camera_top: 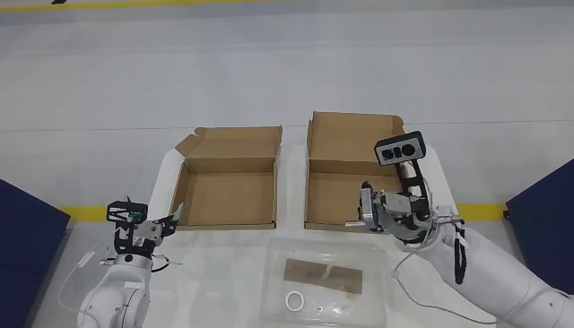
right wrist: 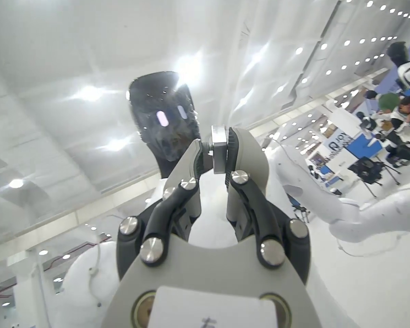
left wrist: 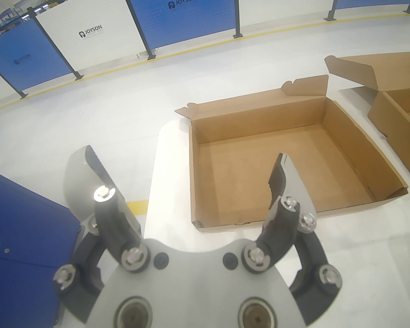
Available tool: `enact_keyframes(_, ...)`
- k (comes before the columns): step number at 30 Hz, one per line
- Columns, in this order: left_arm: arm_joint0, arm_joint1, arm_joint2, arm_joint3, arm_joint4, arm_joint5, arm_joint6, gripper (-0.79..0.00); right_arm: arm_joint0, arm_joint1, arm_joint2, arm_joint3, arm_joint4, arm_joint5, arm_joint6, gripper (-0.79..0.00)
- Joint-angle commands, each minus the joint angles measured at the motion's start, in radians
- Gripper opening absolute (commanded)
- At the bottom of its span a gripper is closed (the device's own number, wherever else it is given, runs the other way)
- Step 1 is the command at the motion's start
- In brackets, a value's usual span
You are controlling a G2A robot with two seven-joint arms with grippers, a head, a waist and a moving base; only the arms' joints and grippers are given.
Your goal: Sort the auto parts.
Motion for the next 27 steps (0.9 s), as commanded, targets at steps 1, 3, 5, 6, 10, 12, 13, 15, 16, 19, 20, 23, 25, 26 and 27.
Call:
enact_keyframes(1,0.000,0.000,0.000,0.000,0.000,0.000,0.000,0.000,-0.003,-0.011,0.015,-0.004,0.058,0.032,0.031,-0.785)
enact_keyframes(3,0.000,0.000,0.000,0.000,0.000,0.000,0.000,0.000,-0.004,-0.023,0.025,-0.002,0.091,0.057,0.053,-0.785)
enact_keyframes(5,0.000,0.000,0.000,0.000,0.000,0.000,0.000,0.000,-0.002,-0.037,0.030,-0.006,0.125,0.080,0.071,-0.785)
enact_keyframes(6,0.000,0.000,0.000,0.000,0.000,0.000,0.000,0.000,0.000,-0.044,0.032,-0.003,0.133,0.094,0.077,-0.785)
enact_keyframes(10,0.000,0.000,0.000,0.000,0.000,0.000,0.000,0.000,0.000,-0.046,0.032,0.000,0.136,0.097,0.076,-0.785)
enact_keyframes(12,0.000,0.000,0.000,0.000,0.000,0.000,0.000,0.000,0.000,-0.046,0.032,0.000,0.136,0.097,0.076,-0.785)
enact_keyframes(13,0.000,0.000,0.000,0.000,0.000,0.000,0.000,0.000,0.000,-0.046,0.032,0.000,0.136,0.097,0.076,-0.785)
enact_keyframes(15,0.000,0.000,0.000,0.000,0.000,0.000,0.000,0.000,-0.003,-0.047,0.034,-0.005,0.132,0.105,0.064,-0.785)
enact_keyframes(16,0.000,0.000,0.000,0.000,0.000,0.000,0.000,0.000,-0.009,-0.049,0.041,-0.016,0.126,0.118,0.049,-0.785)
enact_keyframes(19,0.000,0.000,0.000,0.000,0.000,0.000,0.000,0.000,-0.030,-0.060,0.063,-0.050,0.180,0.150,0.039,-0.785)
enact_keyframes(20,0.000,0.000,0.000,0.000,0.000,0.000,0.000,0.000,-0.037,-0.065,0.069,-0.057,0.202,0.164,0.041,-0.785)
enact_keyframes(23,0.000,0.000,0.000,0.000,0.000,0.000,0.000,0.000,-0.049,-0.080,0.089,-0.070,0.269,0.197,0.053,-0.785)
enact_keyframes(25,0.000,0.000,0.000,0.000,0.000,0.000,0.000,0.000,-0.055,-0.091,0.100,-0.075,0.306,0.214,0.060,-0.785)
enact_keyframes(26,0.000,0.000,0.000,0.000,0.000,0.000,0.000,0.000,-0.057,-0.097,0.103,-0.078,0.324,0.224,0.064,-0.785)
enact_keyframes(27,0.000,0.000,0.000,0.000,0.000,0.000,0.000,0.000,-0.059,-0.103,0.108,-0.079,0.338,0.229,0.067,-0.785)
